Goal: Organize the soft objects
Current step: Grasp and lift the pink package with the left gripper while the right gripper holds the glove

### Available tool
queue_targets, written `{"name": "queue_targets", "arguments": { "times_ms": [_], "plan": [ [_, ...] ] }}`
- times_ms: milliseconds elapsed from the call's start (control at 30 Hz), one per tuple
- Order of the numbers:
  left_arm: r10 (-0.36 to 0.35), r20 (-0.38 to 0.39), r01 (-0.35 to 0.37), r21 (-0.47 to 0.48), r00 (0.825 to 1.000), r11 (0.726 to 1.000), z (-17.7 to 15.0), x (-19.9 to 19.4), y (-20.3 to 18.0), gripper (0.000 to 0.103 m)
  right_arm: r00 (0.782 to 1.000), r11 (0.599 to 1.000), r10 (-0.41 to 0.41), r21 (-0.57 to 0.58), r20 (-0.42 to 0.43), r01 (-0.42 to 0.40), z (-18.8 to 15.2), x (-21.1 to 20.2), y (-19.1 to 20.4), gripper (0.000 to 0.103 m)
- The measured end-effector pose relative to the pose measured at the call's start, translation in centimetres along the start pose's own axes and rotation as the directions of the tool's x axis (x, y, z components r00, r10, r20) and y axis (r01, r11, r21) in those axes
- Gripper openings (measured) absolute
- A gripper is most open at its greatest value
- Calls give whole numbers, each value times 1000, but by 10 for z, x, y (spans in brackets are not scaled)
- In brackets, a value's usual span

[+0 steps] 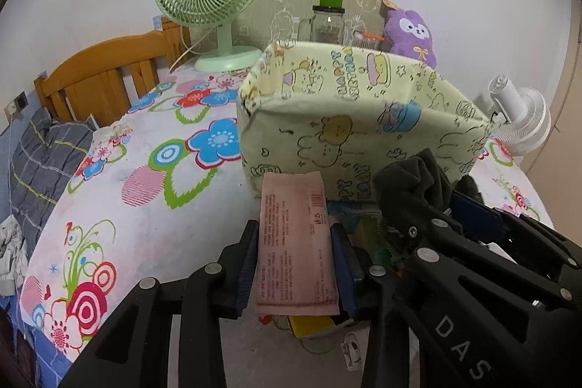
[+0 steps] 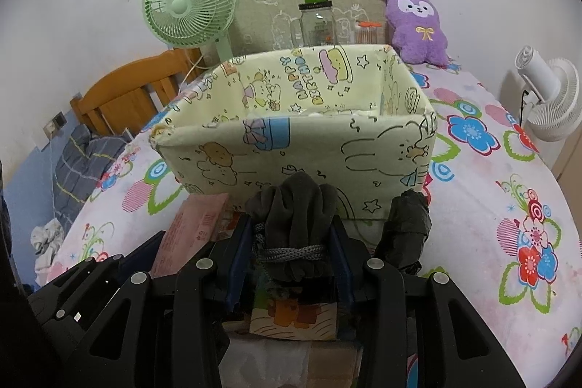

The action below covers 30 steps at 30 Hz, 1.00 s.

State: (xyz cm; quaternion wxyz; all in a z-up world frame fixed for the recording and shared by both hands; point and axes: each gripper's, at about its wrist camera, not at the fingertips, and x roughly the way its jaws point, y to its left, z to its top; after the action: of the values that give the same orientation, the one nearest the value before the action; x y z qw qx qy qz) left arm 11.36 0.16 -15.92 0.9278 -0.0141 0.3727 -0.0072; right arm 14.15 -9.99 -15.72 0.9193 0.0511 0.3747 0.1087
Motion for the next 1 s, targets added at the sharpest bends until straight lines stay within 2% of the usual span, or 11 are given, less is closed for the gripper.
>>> {"name": "queue_targets", "arguments": {
  "times_ms": [433, 1000],
  "plan": [
    [-32, 81, 30, 21, 996, 999, 14, -38, -9, 39, 996, 1000, -22, 0, 81, 22, 13, -45, 1, 45],
    [-64, 177, 55, 56, 982, 997, 35, -84, -22, 39, 984, 999, -46, -3, 172, 47, 34, -98, 3, 45]
  ]
}}
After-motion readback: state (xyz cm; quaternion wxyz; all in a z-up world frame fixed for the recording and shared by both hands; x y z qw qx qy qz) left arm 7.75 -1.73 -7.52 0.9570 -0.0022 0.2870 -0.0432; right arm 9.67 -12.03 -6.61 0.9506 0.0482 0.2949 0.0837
